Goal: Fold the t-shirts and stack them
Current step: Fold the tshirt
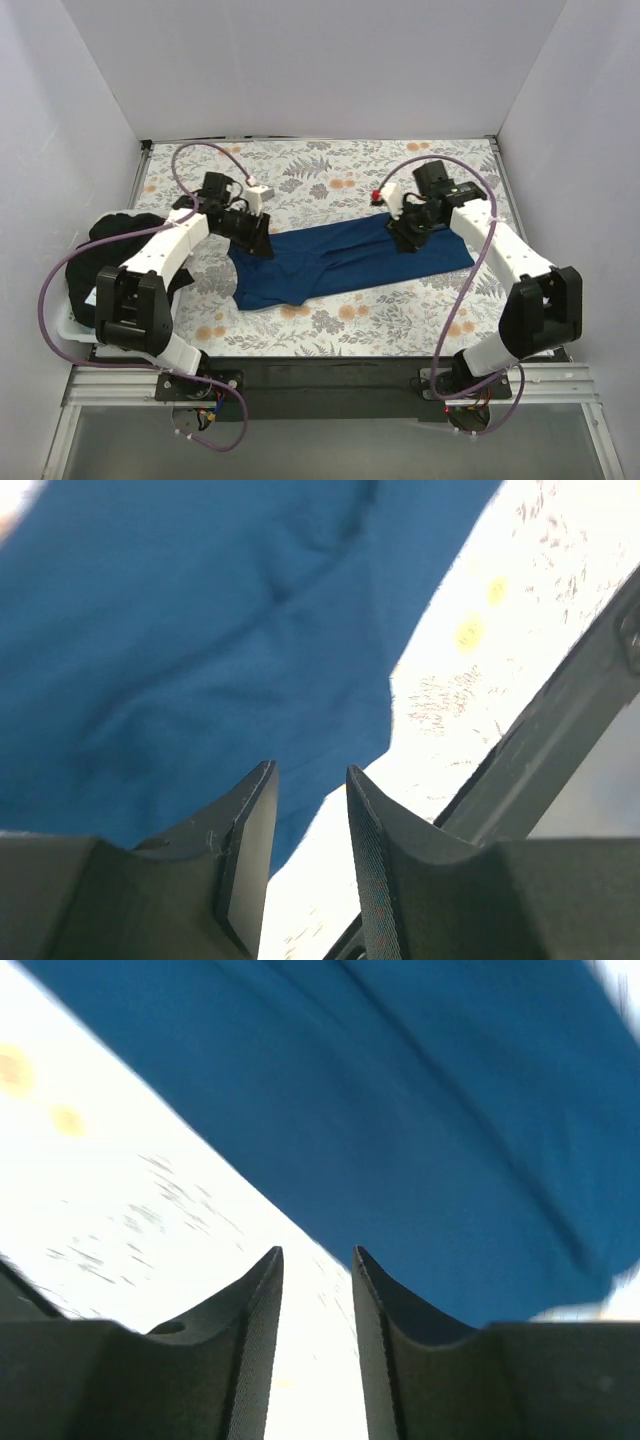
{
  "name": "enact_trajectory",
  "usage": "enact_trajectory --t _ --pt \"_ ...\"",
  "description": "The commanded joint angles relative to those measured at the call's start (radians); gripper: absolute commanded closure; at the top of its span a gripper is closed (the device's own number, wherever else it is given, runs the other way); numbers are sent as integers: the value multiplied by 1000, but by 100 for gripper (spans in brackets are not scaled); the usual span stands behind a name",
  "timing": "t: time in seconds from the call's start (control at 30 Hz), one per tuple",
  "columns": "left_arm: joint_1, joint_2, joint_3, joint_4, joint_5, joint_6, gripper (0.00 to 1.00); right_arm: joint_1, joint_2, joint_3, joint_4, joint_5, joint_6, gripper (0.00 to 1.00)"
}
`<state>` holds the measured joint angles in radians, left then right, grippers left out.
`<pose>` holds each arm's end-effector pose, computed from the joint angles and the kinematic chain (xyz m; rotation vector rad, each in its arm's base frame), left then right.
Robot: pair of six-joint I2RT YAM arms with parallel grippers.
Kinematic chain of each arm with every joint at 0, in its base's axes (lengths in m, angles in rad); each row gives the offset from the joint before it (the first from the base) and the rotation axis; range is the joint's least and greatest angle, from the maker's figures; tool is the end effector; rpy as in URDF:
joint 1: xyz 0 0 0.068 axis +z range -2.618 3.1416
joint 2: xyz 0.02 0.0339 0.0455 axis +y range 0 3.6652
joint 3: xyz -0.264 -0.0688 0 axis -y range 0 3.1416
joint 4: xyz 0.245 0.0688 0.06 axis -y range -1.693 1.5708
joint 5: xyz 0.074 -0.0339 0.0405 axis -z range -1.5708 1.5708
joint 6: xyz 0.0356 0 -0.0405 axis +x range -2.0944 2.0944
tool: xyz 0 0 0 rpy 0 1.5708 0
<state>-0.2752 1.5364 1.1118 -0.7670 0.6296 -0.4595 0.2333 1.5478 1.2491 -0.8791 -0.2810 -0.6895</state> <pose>0.2801 -0.1009 0.2356 -0.0843 2.8343 -1.0551 0.2966 0.0806 0.2627 -1.2638 2.3721 0.2492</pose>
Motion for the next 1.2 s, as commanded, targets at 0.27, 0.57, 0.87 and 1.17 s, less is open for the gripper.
enact_trajectory --t 0.27,0.57,0.87,1.17 --pt "307 82 -13 -319 38 171 65 607 13 24 327 26 203 49" --pt "347 143 -36 -361 19 163 58 911 205 107 436 223 212 44" --pt "347 191 -26 -318 21 128 53 982 299 128 476 276 182 41" --pt "347 195 -23 -299 24 120 51 991 339 105 511 407 130 37"
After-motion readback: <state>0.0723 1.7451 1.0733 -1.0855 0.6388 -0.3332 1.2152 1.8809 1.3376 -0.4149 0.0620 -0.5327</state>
